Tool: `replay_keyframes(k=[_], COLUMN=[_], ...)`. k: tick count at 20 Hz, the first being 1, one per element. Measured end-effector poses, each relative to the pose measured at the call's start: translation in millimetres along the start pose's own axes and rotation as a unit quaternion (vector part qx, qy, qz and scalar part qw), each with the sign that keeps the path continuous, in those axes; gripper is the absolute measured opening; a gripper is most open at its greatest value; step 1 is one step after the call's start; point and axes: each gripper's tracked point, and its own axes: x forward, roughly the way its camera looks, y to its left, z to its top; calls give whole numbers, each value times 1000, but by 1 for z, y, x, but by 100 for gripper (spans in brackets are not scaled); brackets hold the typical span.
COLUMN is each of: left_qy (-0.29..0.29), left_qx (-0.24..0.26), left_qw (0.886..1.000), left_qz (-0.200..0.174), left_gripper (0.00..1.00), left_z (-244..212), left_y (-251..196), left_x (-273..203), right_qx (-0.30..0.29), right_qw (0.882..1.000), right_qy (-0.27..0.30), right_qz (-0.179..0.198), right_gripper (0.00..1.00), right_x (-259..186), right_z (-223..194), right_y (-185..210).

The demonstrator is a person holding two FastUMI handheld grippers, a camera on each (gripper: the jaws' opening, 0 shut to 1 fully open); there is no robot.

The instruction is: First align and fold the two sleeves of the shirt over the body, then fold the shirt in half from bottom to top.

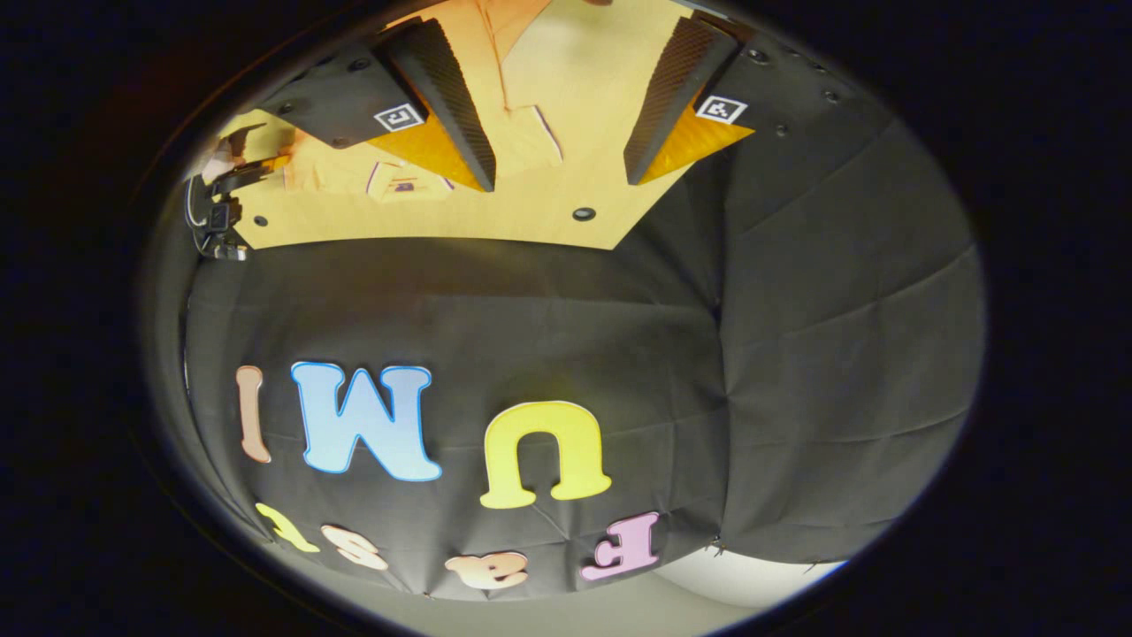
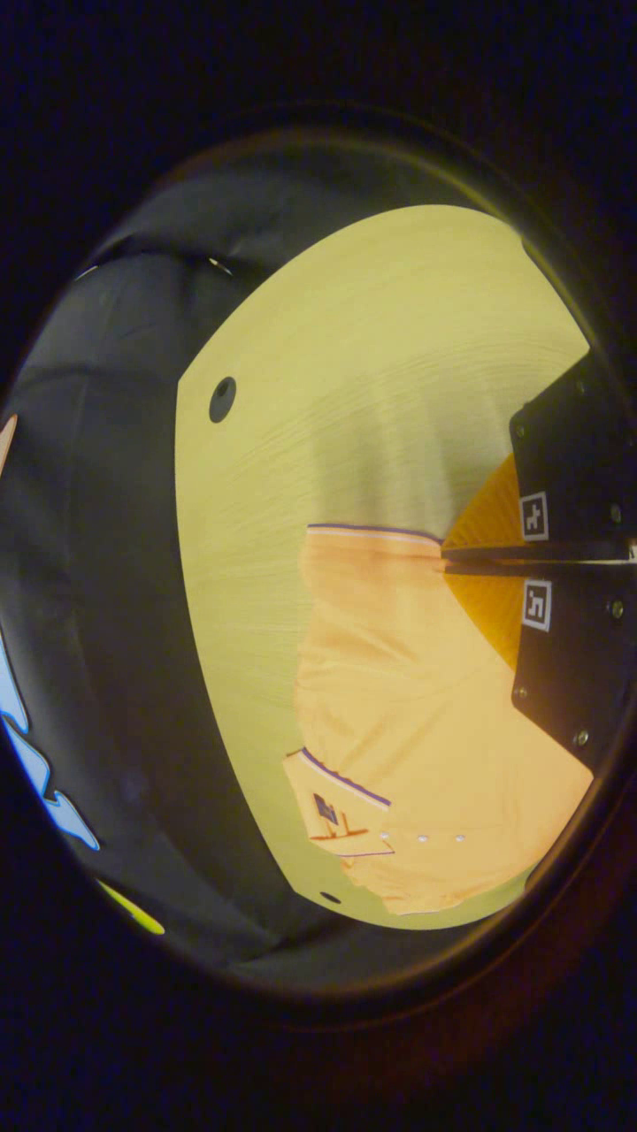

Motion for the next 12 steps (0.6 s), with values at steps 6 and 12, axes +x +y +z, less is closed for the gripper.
replay_keyframes(k=[6, 12], left_qy=[2, 3], left_qx=[1, 8], left_qw=[1000, 1000], left_qz=[13, 7], left_gripper=[96, 100], left_z=[-2, -5], left_y=[12, 11], left_x=[-5, -5], right_qx=[-13, -68], right_qw=[999, 990], right_qy=[-33, -67], right_qz=[25, 102], right_gripper=[2, 2], right_x=[-18, -44], right_z=[28, 50], right_y=[26, 114])
